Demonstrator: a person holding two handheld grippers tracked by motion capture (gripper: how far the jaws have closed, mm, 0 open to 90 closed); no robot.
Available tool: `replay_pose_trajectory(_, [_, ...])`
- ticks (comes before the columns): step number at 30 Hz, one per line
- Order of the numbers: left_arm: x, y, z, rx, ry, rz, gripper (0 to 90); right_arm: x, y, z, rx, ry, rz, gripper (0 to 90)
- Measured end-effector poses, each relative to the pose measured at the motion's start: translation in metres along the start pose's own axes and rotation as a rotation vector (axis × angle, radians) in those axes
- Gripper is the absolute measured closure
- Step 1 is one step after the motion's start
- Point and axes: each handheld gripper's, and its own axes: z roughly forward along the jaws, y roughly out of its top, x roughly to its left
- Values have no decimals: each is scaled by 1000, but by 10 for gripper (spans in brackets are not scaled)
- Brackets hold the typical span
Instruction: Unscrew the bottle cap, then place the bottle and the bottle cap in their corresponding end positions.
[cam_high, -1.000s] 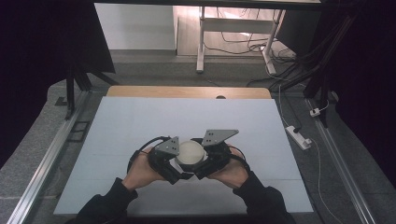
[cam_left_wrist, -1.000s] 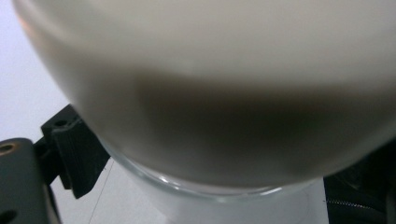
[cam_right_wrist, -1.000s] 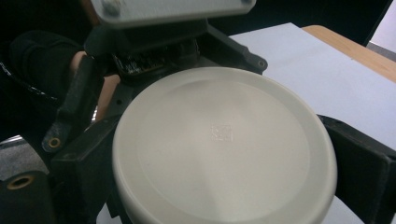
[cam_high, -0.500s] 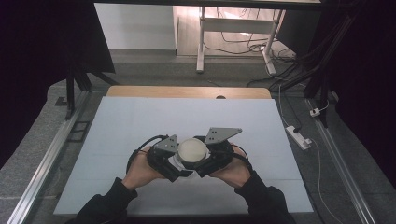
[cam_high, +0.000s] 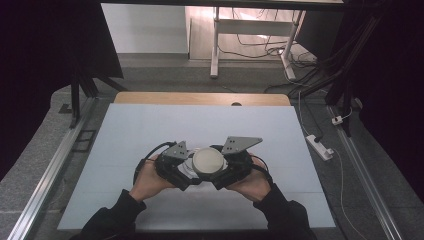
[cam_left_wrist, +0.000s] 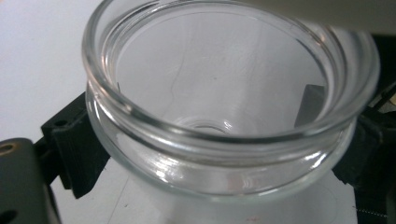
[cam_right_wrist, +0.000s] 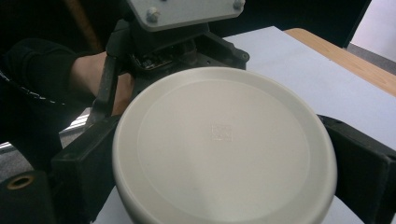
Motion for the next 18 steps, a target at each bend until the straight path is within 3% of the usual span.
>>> replay_pose_trajectory(18, [10,-4,-7,-18,58,-50,76,7,-10,-10,11,5,16,71])
